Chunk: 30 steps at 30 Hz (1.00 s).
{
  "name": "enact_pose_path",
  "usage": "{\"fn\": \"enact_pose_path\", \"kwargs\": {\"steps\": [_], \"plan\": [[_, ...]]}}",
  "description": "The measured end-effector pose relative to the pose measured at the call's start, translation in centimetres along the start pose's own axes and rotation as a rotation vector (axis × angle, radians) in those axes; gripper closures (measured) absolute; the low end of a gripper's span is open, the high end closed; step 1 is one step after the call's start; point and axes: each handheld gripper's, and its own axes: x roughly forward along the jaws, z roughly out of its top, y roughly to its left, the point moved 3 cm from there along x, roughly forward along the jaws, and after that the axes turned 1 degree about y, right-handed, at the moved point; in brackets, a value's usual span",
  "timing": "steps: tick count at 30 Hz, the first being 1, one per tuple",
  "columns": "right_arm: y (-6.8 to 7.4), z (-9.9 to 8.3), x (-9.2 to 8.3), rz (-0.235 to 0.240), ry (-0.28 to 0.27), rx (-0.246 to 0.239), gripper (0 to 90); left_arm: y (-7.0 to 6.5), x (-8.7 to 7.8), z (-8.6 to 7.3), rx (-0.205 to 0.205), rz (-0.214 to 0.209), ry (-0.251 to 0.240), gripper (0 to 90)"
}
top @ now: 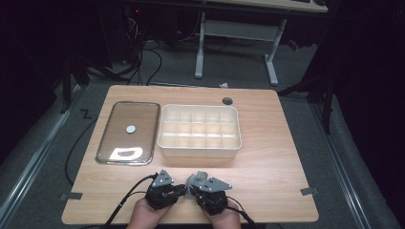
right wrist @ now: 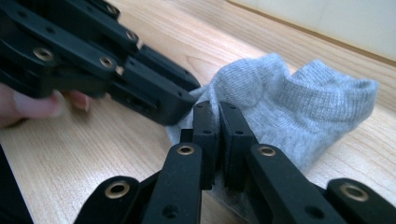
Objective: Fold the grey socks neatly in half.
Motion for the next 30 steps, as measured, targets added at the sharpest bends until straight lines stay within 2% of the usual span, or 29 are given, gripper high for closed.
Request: {"fn": "enact_pose_path", "kwargs": {"steps": [5, 11, 17, 24, 28, 30], "plan": [[0.1, 0.0, 0.1, 0.019, 0.011, -0.007, 86.9, 0.2, -1.0, 0.5, 0.000, 0.012, -0.054, 81.8], [0.5, 0.0, 0.2, 0.029, 0.017, -0.017, 86.9, -0.3, -1.3, 1.3, 0.015, -0.010, -0.098, 84.5], [0.7, 0.1, 0.3, 0.029, 0.017, -0.026, 86.8, -0.7, -0.2, 2.3, 0.018, -0.038, -0.103, 85.8], [0.9, -0.1, 0.2, 0.046, 0.016, -0.024, 85.9, 0.4, 1.3, 1.6, 0.020, 0.001, -0.046, 88.6], [0.9, -0.1, 0.0, 0.074, 0.014, -0.018, 80.2, 0.5, 1.5, 1.3, 0.027, 0.005, -0.044, 88.4], [0.8, 0.1, -0.7, 0.088, -0.001, -0.019, 80.0, 0.4, 1.4, 1.3, 0.034, 0.011, -0.043, 88.2]]}}
